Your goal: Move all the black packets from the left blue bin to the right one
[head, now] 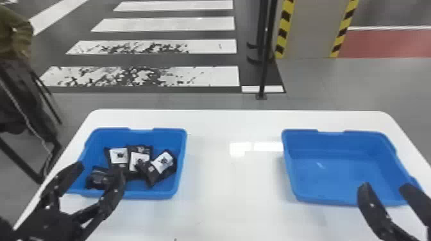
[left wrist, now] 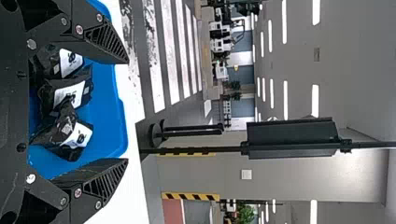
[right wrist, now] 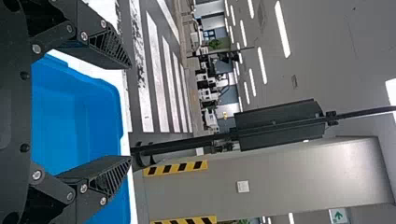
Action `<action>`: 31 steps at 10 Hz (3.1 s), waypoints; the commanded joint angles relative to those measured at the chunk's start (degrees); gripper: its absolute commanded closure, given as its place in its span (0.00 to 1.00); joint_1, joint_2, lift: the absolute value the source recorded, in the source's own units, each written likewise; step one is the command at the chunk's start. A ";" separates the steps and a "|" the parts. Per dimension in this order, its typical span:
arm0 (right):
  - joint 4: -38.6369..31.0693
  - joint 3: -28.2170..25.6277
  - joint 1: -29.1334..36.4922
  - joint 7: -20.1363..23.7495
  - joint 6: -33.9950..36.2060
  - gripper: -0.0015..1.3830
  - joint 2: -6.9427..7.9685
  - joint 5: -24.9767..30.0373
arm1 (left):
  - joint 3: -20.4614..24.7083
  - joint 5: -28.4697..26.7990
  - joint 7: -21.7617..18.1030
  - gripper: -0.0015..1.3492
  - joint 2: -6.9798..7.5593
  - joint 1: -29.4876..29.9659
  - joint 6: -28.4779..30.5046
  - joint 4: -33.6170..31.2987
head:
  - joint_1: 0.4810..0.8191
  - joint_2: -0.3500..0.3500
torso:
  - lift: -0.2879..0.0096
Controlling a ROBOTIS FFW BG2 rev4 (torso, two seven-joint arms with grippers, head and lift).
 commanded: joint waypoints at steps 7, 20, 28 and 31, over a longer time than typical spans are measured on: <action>1.15 0.36 -0.84 0.01 0.00 0.27 -0.04 0.47 | 1.13 0.42 0.18 0.23 -0.15 0.35 1.73 0.99 | 0.63 0.60 | 0.50; 1.99 0.36 -1.97 0.01 0.00 0.27 -0.04 -1.12 | -14.06 -14.66 -2.20 0.24 8.70 -34.95 47.15 15.61 | 0.63 0.51 | 0.50; 2.41 0.36 -1.97 0.01 0.00 0.27 -0.04 -1.70 | -17.26 -17.29 -4.83 0.89 9.67 -37.76 55.45 17.86 | 0.63 0.47 | 0.50; 2.69 0.36 -1.83 0.01 0.00 0.27 -0.04 -2.50 | -17.61 -21.17 -6.15 0.89 9.93 -38.04 55.87 17.86 | 0.63 0.48 | 0.50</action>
